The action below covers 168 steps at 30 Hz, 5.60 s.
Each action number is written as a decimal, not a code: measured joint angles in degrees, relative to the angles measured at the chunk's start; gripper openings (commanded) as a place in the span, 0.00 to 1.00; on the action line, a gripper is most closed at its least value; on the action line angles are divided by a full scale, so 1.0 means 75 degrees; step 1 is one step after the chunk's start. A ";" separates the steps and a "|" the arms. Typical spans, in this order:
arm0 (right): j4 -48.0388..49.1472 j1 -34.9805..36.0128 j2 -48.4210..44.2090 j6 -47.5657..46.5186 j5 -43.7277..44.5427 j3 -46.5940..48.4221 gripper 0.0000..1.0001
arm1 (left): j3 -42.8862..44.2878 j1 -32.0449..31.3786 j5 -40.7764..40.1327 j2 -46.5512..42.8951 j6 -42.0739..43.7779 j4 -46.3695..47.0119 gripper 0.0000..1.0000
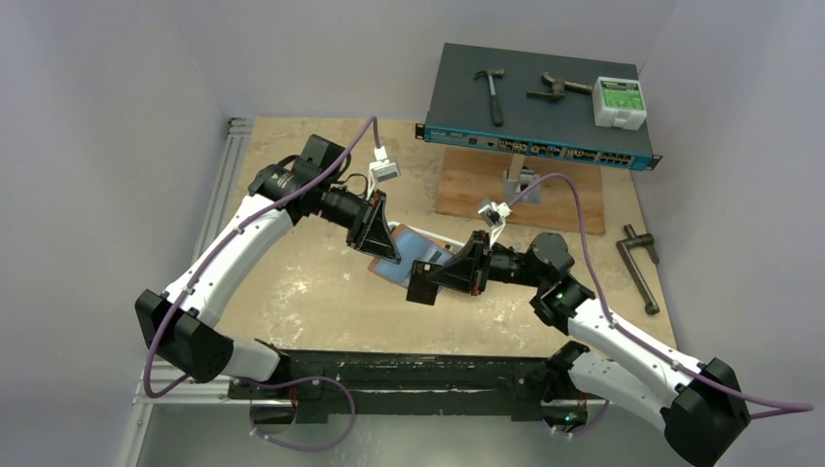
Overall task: Put the credit cards into the card holder
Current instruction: Insert the credit card into the card holder.
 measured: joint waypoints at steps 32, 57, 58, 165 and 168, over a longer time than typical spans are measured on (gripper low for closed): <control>-0.0052 0.0000 0.0157 -0.0070 -0.0160 0.0265 0.00 | -0.0160 0.0000 0.0169 -0.0114 -0.0009 0.0006 0.00; 0.0889 0.0017 -0.0032 0.0160 0.1061 0.0096 0.00 | -0.0201 0.0052 0.0431 -0.0245 -0.0443 0.0519 0.00; 0.1040 0.0015 0.0020 0.0230 0.1070 0.0067 0.00 | -0.0201 0.0055 0.0431 -0.0271 -0.0493 0.0554 0.00; -0.3037 0.0405 -0.0647 -0.0629 0.3337 0.1676 0.01 | -0.1501 -0.0449 -0.0309 -0.1221 -0.2949 0.3264 0.00; -0.3177 0.0463 -0.0627 -0.0624 0.3453 0.1676 0.00 | -0.1501 -0.0449 -0.0431 -0.1221 -0.2929 0.3220 0.00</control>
